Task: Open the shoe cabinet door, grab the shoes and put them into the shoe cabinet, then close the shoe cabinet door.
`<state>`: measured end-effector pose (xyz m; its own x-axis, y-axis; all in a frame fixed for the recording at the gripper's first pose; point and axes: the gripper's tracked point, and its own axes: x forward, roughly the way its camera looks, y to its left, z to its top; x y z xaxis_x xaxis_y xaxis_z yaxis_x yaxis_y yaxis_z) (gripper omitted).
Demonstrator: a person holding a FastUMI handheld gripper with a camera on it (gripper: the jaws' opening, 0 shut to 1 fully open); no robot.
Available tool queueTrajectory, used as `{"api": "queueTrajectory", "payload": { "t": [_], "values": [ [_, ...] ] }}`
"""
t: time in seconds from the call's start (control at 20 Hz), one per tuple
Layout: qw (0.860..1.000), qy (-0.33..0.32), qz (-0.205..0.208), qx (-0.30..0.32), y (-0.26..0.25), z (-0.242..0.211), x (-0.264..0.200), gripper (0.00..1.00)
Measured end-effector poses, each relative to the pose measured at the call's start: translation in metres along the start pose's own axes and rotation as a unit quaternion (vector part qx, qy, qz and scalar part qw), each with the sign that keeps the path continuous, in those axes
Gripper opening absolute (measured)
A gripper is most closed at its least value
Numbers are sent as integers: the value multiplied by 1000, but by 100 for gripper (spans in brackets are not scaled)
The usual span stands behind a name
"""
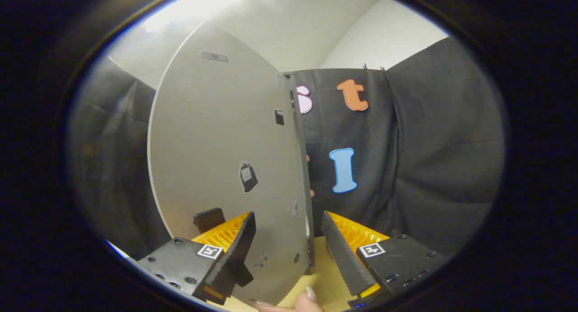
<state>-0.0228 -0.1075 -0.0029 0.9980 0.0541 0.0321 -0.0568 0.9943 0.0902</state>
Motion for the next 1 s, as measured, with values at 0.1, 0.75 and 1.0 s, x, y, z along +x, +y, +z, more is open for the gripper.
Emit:
{"api": "queueTrajectory", "payload": {
  "t": [0.1, 0.75, 1.0],
  "values": [
    [1000, 0, 8, 5, 16, -3, 8, 94],
    [994, 11, 108, -27, 130, -28, 69, 94],
    [995, 1, 99, -34, 140, -25, 78, 94]
  ]
}}
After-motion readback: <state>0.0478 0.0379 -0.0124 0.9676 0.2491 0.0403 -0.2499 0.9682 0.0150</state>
